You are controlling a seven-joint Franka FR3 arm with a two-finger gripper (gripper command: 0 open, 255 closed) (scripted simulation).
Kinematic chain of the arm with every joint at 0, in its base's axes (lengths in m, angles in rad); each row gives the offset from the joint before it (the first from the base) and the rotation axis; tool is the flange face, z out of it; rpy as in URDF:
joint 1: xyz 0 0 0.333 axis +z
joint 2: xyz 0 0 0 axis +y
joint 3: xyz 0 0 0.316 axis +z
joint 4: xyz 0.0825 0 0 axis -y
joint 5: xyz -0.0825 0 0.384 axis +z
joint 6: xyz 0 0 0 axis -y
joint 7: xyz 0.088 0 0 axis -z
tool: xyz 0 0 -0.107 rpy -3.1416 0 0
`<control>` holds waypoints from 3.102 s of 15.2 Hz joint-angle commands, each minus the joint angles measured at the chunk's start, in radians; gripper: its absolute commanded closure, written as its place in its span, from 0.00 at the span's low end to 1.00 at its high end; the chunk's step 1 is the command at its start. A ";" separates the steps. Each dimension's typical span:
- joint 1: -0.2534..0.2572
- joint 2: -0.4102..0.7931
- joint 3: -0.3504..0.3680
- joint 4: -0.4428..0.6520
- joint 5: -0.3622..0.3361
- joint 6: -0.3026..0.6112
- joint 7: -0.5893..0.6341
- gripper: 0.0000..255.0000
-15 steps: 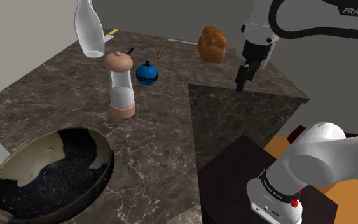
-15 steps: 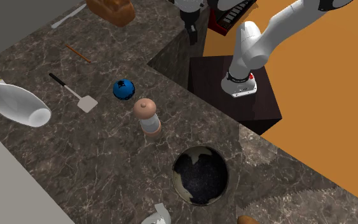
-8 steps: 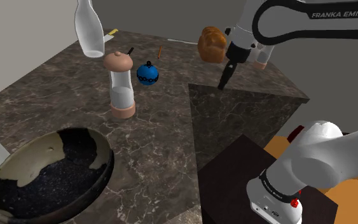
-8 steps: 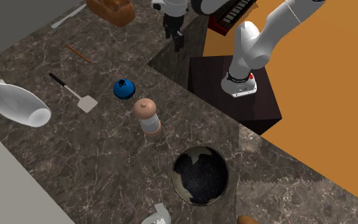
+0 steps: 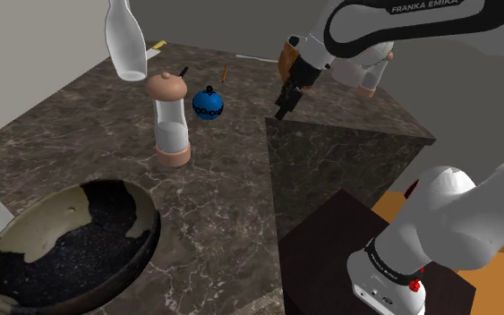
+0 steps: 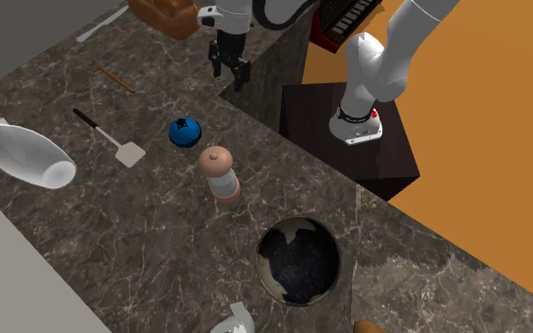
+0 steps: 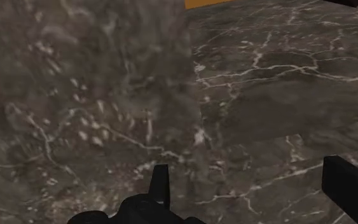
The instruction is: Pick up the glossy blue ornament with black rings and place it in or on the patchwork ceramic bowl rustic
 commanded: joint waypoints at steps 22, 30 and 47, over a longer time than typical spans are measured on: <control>0.352 0.402 -0.219 0.294 0.690 0.054 -0.856 0.00; 0.352 0.402 -0.219 0.294 0.690 0.054 -0.856 1.00; 0.345 0.353 -0.213 0.366 0.601 -0.018 -0.743 1.00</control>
